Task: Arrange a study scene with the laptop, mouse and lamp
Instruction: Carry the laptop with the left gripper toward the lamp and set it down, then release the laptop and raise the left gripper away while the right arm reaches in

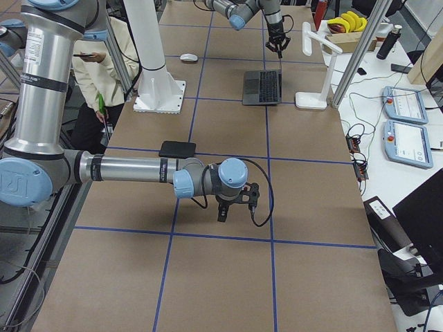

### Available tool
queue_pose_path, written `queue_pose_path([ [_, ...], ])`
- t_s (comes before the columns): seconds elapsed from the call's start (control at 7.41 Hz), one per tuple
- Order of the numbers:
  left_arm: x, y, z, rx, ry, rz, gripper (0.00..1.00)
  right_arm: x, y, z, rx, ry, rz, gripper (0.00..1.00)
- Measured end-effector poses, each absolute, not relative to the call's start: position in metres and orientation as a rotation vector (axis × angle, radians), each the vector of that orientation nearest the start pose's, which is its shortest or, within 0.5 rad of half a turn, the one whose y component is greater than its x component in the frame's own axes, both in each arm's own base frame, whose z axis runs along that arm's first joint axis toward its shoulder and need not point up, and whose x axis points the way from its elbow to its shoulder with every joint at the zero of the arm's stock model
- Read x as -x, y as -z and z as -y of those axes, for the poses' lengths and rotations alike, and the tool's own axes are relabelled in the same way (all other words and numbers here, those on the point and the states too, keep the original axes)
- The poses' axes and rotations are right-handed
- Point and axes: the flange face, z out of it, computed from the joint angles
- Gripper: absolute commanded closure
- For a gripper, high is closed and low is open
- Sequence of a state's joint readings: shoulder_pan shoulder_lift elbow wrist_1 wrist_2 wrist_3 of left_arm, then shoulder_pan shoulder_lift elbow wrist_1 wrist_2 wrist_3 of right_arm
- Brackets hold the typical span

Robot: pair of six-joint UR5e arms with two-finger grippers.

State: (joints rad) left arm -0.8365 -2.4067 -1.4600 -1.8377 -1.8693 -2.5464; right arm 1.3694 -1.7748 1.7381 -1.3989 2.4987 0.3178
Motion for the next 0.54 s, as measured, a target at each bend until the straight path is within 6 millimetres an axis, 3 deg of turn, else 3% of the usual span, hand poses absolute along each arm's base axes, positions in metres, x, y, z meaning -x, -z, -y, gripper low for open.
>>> queue_pose_path([
  [0.27, -0.395, -0.150, 0.624, 0.323, 1.432, -1.103, 0.00, 0.030, -0.636, 0.417, 0.107, -0.041, 0.924, 0.00],
  [0.54, -0.357, -0.156, 0.600, 0.293, 1.334, -1.126, 0.00, 0.031, -0.635, 0.418, 0.102, -0.045, 0.924, 0.00],
])
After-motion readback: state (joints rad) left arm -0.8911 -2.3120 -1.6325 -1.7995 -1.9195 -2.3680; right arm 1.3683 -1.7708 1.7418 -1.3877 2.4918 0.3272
